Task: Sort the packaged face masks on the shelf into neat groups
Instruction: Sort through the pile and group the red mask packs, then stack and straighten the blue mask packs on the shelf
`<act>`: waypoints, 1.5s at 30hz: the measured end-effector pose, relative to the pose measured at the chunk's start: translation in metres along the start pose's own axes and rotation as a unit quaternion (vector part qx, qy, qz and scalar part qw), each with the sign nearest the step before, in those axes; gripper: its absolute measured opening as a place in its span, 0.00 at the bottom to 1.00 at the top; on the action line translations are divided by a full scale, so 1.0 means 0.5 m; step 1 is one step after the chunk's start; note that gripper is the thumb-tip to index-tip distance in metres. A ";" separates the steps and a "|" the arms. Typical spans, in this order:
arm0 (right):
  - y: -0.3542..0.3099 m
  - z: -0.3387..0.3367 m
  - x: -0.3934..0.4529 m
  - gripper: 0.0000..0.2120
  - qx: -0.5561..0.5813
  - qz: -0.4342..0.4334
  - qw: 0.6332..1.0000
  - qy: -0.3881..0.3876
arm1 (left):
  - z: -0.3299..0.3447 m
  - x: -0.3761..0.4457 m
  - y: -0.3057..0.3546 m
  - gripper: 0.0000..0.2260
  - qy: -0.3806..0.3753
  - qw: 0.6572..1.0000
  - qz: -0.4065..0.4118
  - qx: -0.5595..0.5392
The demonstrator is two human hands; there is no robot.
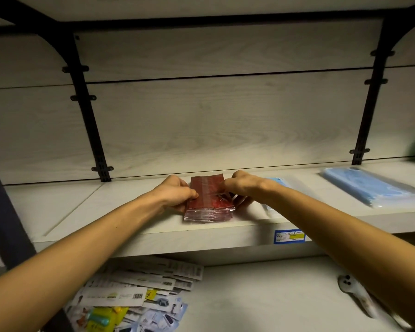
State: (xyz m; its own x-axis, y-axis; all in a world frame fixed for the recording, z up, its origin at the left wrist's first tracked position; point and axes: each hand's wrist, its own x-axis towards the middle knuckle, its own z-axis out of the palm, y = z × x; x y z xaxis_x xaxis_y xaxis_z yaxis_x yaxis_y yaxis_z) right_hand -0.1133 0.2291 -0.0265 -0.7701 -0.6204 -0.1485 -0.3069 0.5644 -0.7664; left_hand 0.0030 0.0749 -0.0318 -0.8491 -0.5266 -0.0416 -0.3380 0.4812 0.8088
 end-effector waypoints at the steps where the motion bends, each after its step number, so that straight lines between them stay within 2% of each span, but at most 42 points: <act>1: 0.002 0.005 0.004 0.10 -0.004 -0.005 1.000 0.009 | 0.004 0.000 -0.003 0.03 0.009 1.000 0.002 0.007; 6: 0.016 0.030 0.018 0.11 -0.060 -0.035 0.994 0.081 | 0.019 0.014 -0.032 0.04 0.043 0.998 0.029 0.039; 10: 0.018 0.034 0.019 0.11 -0.078 -0.040 0.992 0.088 | 0.021 0.009 -0.045 0.08 0.067 0.994 0.042 0.072; 12: 0.017 0.033 0.013 0.13 -0.097 -0.046 0.990 0.091 | 0.021 0.000 -0.045 0.13 0.077 0.988 0.058 0.123; 17: -0.001 0.020 0.006 0.17 -0.238 -0.109 0.949 0.176 | 0.009 0.011 -0.032 0.17 0.099 0.976 0.083 0.174; 21: -0.020 0.006 0.035 0.27 -0.291 -0.196 0.930 0.113 | 0.014 0.043 -0.014 0.23 0.041 0.962 0.132 0.234; 24: -0.005 0.033 0.063 0.26 -0.305 -0.182 0.934 0.039 | 0.037 0.061 -0.036 0.23 -0.027 0.967 0.128 0.219; 26: 0.023 0.062 0.074 0.26 -0.301 -0.162 0.940 0.013 | 0.051 0.070 -0.061 0.24 -0.035 0.967 0.123 0.220; 36: 0.050 0.079 0.079 0.26 -0.252 -0.153 0.956 0.006 | 0.056 0.085 -0.083 0.24 -0.041 0.957 0.102 0.268; 38: 0.051 0.076 0.077 0.27 -0.237 -0.149 0.960 0.002 | 0.057 0.071 -0.072 0.24 -0.034 0.971 0.083 0.221; 40: 0.047 0.066 0.078 0.27 -0.185 -0.149 0.971 -0.001 | 0.054 0.056 -0.060 0.25 -0.035 0.993 0.085 0.074; 42: 0.042 0.055 0.079 0.26 -0.147 -0.163 0.976 0.003 | 0.041 0.041 -0.051 0.28 -0.024 0.995 0.087 -0.045; 43: 0.038 0.049 0.082 0.26 -0.158 -0.174 0.972 0.009 | 0.029 0.033 -0.050 0.28 -0.022 0.995 0.092 -0.034; 45: 0.027 0.035 0.088 0.25 -0.218 -0.185 0.958 0.023 | -0.002 0.018 -0.056 0.28 -0.019 0.985 0.100 0.138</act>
State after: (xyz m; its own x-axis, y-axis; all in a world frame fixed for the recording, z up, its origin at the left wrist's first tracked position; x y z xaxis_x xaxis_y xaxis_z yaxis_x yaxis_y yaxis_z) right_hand -0.1416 0.1999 -0.0540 -0.5846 -0.8026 0.1191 -0.7602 0.4905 -0.4260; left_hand 0.0051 0.0561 -0.0541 -0.9228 -0.3777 0.0758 -0.2553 0.7471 0.6137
